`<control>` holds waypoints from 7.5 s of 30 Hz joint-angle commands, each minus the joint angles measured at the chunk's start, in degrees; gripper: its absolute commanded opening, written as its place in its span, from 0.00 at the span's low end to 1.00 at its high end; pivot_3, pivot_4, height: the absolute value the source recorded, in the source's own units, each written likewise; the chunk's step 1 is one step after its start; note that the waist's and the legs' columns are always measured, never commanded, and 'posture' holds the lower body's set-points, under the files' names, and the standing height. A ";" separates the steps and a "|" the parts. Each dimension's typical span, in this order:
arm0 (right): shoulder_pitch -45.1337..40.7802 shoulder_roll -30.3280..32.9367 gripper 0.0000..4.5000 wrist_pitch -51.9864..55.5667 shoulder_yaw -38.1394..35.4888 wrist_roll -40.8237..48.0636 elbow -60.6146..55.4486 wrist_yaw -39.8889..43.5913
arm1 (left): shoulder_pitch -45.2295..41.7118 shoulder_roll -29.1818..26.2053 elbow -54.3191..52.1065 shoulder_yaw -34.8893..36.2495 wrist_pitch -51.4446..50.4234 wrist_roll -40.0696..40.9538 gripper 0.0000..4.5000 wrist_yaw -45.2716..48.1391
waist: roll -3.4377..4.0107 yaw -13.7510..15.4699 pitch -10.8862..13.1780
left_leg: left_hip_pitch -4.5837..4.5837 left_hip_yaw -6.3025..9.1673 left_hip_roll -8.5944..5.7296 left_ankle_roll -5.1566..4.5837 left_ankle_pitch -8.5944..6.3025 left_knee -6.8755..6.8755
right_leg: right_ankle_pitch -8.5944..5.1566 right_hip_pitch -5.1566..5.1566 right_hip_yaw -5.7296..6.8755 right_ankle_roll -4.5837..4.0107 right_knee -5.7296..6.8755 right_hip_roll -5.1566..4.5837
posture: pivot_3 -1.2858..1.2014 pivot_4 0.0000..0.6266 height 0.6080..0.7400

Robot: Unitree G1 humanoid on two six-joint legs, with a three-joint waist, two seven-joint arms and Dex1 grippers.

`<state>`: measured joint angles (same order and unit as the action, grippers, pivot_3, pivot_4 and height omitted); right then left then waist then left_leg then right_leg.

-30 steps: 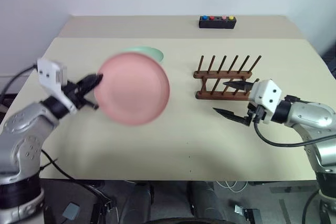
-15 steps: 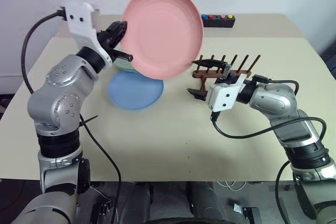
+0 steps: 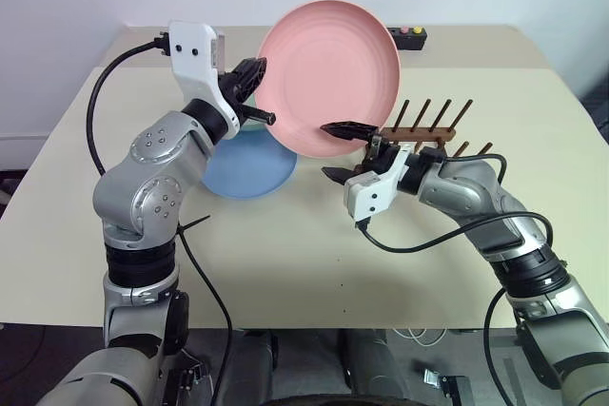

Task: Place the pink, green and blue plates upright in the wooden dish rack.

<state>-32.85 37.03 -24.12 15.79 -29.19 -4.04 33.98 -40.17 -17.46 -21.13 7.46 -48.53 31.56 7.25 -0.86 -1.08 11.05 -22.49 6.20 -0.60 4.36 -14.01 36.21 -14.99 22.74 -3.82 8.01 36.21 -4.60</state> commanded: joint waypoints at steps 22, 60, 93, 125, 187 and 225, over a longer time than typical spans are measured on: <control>-2.39 0.65 0.00 -2.32 -2.12 -7.85 0.81 -8.75 | -0.64 6.08 -4.69 9.49 3.13 10.68 0.66 1.07 | 0.00 0.05 0.00 | 0.01 0.00 -0.01 0.02 0.01 0.00 | 0.00 -0.02 0.00 0.00 -0.01 -0.01 | 0.52 0.24 0.96; 4.52 5.35 0.00 57.24 -45.45 74.07 -0.31 7.93 | 21.69 -10.03 -2.08 -12.17 18.25 -8.23 0.99 24.04 | 0.13 0.08 0.03 | 0.04 -0.01 0.00 -0.06 -0.02 -0.04 | -0.01 -0.08 -0.02 -0.03 -0.03 0.00 | 0.52 0.24 0.96; 2.05 7.31 0.00 72.75 -50.22 86.31 12.84 6.47 | 23.51 -9.50 -3.05 -13.62 17.74 -8.68 0.99 28.44 | 0.13 0.03 0.03 | 0.03 -0.02 0.01 -0.06 -0.03 -0.04 | -0.01 -0.07 -0.02 -0.03 -0.05 0.01 | 0.52 0.24 0.96; -0.77 9.14 0.66 52.19 -48.42 71.10 15.63 3.82 | 23.12 -9.34 -2.41 -12.97 18.07 -10.26 1.00 28.44 | 0.13 -0.01 0.03 | 0.02 -0.04 0.00 -0.06 -0.03 -0.05 | -0.02 -0.07 -0.02 -0.01 -0.07 0.01 | 0.52 0.24 0.96; 11.35 1.03 0.67 26.85 -11.22 38.01 -13.58 13.38 | -28.07 -2.45 77.30 16.69 16.18 -10.11 0.14 -5.06 | -0.03 -0.04 0.09 | -0.03 0.12 -0.04 0.00 0.00 -0.08 | 0.00 0.01 0.12 0.02 -0.02 -0.01 | 0.52 0.24 0.96; -6.52 -3.34 0.67 4.76 1.79 -4.94 3.93 -10.05 | -6.21 15.62 4.52 -5.64 10.61 -19.13 0.01 -13.08 | -0.05 0.16 0.09 | -0.05 0.12 -0.04 0.22 0.13 -0.07 | 0.01 0.03 0.11 0.00 0.00 -0.02 | 0.52 0.24 0.96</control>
<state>-37.82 33.99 -18.76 17.89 -32.80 0.13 25.74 -45.79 -1.95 -13.06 2.56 -37.53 12.82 -5.70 -0.91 -0.92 11.14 -22.54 6.32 -0.64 4.59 -13.88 36.14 -14.98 22.77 -3.71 8.02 36.21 -4.63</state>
